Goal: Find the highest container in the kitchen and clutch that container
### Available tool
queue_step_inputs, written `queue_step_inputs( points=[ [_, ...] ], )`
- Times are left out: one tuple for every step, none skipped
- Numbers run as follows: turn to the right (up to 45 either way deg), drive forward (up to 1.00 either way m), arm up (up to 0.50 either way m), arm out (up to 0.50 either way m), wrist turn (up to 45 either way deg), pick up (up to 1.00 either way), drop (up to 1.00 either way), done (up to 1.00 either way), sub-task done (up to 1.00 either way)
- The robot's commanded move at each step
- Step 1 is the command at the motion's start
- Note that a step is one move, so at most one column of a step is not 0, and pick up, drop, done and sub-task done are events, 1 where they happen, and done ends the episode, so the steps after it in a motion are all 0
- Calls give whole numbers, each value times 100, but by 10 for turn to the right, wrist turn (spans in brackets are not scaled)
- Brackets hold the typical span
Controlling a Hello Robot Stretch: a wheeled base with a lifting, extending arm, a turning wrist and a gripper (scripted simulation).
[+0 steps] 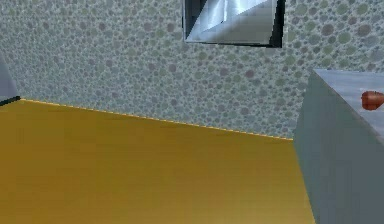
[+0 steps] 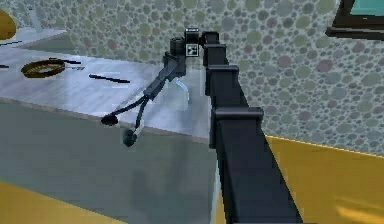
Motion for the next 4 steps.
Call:
queue_step_inputs(
  points=[
    [0, 0, 0, 0, 450, 0, 0, 0, 0],
    [0, 0, 0, 0, 450, 0, 0, 0, 0],
    [0, 0, 0, 0, 450, 0, 0, 0, 0],
    [0, 0, 0, 0, 30, 0, 0, 0, 0]
  ],
)
